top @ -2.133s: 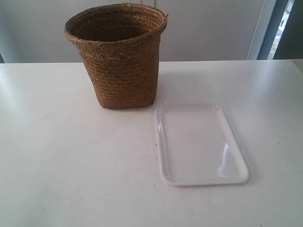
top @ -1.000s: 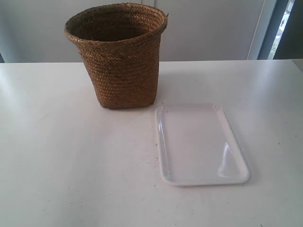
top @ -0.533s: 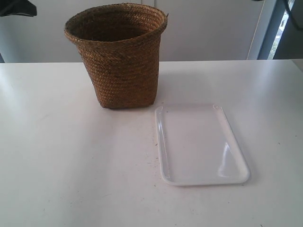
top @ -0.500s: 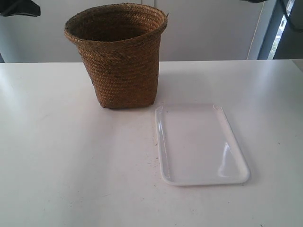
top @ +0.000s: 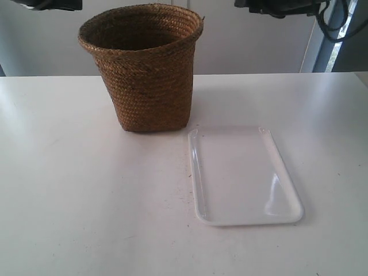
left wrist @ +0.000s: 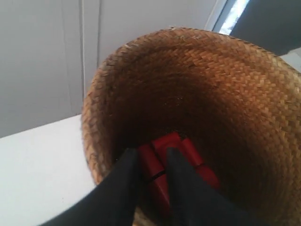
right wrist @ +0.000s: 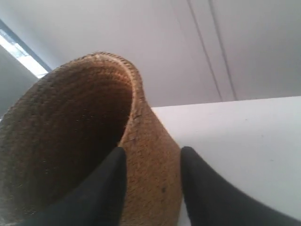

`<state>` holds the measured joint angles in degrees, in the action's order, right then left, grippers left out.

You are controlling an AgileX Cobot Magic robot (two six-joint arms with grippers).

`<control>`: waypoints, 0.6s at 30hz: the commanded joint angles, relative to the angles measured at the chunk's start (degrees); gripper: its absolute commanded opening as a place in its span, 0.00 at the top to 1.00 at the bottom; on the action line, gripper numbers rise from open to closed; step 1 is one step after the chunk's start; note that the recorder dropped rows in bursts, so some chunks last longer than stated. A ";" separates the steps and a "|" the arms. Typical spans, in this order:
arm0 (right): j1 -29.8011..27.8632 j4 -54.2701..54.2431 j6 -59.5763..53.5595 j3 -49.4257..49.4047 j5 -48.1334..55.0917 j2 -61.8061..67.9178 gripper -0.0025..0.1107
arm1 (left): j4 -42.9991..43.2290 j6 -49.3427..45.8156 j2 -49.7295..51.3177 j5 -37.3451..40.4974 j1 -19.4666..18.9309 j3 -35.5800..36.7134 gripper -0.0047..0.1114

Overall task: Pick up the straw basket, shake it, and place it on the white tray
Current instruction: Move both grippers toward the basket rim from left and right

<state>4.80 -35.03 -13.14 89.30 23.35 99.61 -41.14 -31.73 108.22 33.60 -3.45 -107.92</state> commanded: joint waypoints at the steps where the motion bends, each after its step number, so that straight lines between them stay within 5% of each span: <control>1: 0.96 -7.39 -6.75 0.29 0.12 -0.08 0.45 | -0.74 -0.40 1.25 -2.49 1.27 -0.17 0.48; 6: 2.07 -7.39 -11.26 0.29 -1.77 -0.08 0.31 | 0.55 3.83 2.01 -4.40 1.27 -0.17 0.39; 18: 5.30 -7.52 -12.16 0.29 -3.15 4.79 0.31 | 0.93 6.87 3.94 -3.65 1.27 -0.07 0.39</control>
<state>9.23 -42.28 -24.67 89.45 20.83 103.73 -39.57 -25.90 111.17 29.30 -2.44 -107.92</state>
